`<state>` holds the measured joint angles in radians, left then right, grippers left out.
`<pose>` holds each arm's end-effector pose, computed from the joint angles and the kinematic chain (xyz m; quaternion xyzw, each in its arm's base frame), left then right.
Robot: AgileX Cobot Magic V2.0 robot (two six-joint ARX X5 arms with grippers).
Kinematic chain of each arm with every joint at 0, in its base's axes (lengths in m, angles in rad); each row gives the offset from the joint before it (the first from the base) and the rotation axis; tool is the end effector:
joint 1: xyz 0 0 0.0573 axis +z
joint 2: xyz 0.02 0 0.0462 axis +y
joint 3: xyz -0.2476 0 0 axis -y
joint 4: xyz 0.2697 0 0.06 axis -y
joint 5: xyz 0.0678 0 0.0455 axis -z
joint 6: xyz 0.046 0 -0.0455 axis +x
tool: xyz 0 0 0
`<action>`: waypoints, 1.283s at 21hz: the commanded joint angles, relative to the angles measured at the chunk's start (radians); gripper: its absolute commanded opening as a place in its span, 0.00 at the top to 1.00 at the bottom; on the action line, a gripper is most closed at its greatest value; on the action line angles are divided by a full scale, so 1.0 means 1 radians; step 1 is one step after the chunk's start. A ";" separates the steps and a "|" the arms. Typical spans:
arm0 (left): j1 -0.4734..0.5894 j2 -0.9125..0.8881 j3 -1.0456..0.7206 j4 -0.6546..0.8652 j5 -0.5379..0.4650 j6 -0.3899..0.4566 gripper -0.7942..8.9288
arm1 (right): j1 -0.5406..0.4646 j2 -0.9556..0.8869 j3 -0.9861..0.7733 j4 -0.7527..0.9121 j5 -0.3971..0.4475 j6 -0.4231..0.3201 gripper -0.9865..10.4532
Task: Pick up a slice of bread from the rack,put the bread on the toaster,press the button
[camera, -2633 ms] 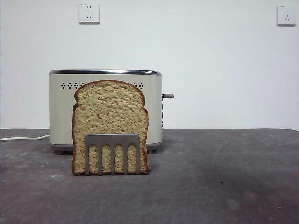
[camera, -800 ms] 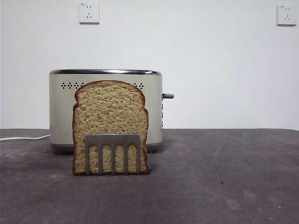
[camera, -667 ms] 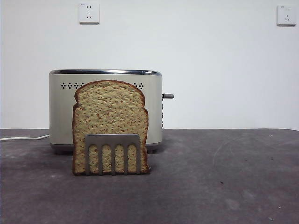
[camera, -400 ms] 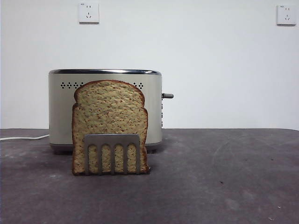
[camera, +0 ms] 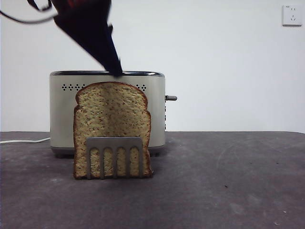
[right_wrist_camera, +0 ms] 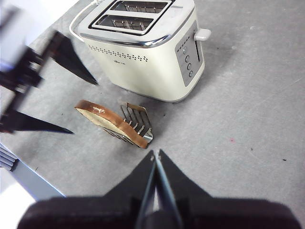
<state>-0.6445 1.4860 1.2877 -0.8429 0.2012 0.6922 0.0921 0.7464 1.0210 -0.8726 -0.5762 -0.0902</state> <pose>0.2601 -0.2070 0.2585 0.3712 0.3357 -0.4995 0.7071 0.1664 0.0405 0.3426 0.0298 0.2716 0.3260 0.9050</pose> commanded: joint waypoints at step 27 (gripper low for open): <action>-0.002 0.070 0.266 -0.177 -0.026 0.019 0.93 | 0.003 0.006 0.001 0.002 -0.001 -0.013 0.92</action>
<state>-0.6445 1.5620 1.5379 -1.0168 0.1703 0.6998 0.0921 0.7525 1.0210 -0.8726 -0.5762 -0.0944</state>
